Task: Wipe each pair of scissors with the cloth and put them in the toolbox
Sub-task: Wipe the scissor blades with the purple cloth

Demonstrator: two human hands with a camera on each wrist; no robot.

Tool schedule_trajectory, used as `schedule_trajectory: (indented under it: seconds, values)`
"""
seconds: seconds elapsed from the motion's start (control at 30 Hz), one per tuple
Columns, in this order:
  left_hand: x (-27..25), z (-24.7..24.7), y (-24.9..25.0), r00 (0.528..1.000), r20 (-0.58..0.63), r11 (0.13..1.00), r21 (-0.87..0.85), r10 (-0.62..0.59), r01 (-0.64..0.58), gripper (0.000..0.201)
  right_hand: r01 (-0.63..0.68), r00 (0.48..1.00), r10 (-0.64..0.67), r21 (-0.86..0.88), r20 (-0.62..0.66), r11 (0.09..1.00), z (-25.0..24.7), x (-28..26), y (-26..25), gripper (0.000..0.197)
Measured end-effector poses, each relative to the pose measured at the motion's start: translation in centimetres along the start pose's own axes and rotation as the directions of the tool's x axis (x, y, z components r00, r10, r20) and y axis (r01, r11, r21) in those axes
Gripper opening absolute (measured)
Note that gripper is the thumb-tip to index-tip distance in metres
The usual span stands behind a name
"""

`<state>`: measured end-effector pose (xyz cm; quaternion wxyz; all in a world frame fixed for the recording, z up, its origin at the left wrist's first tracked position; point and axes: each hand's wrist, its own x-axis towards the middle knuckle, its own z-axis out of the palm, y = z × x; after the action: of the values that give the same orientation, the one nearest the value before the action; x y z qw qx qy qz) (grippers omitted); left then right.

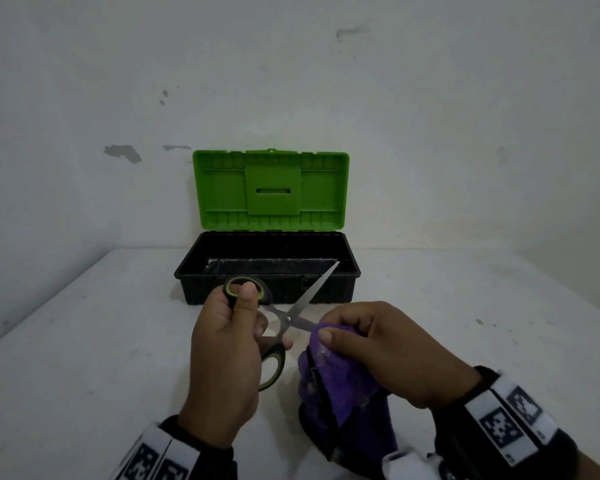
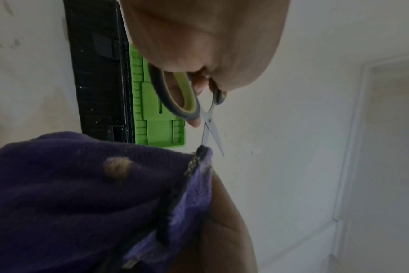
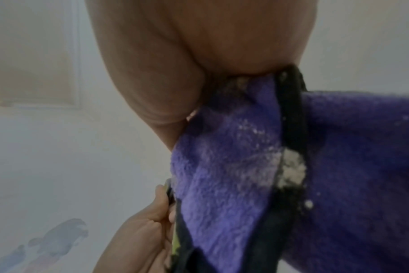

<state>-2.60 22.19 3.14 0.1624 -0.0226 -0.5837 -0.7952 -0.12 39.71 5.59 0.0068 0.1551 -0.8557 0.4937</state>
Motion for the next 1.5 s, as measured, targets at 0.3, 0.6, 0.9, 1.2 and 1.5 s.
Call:
schedule_trajectory:
  seconds: [0.3, 0.6, 0.9, 1.2, 1.5]
  values:
    - [0.1, -0.2, 0.0, 0.998, -0.054, 0.997, -0.063, -0.042, 0.039, 0.022, -0.081, 0.997, 0.081, 0.0, -0.004, 0.997, -2.2, -1.7, 1.0, 0.018]
    - [1.7, -0.8, 0.5, 0.993, -0.109, 0.981, -0.195, -0.047, 0.025, 0.02, -0.204, 0.973, 0.229, -0.557, -0.026, 0.805, -5.1, 0.2, 6.4, 0.019]
    - [1.9, 0.7, -0.2, 0.977, -0.104, 0.915, -0.378, -0.189, 0.137, 0.02, -0.269, 0.933, 0.357, -0.729, -0.035, 0.63, -4.6, 2.9, 9.8, 0.034]
    - [1.8, 1.7, -0.3, 0.964, -0.035, 0.855, -0.471, -0.263, 0.217, 0.018, -0.113, 0.992, 0.112, -0.025, -0.049, 0.993, 1.6, 0.9, 1.3, 0.021]
    - [1.7, -1.4, -0.9, 0.958, 0.087, 0.933, -0.22, -0.274, 0.286, 0.016, -0.116, 0.981, 0.166, 0.384, -0.101, 0.916, 4.3, 1.2, 0.5, 0.029]
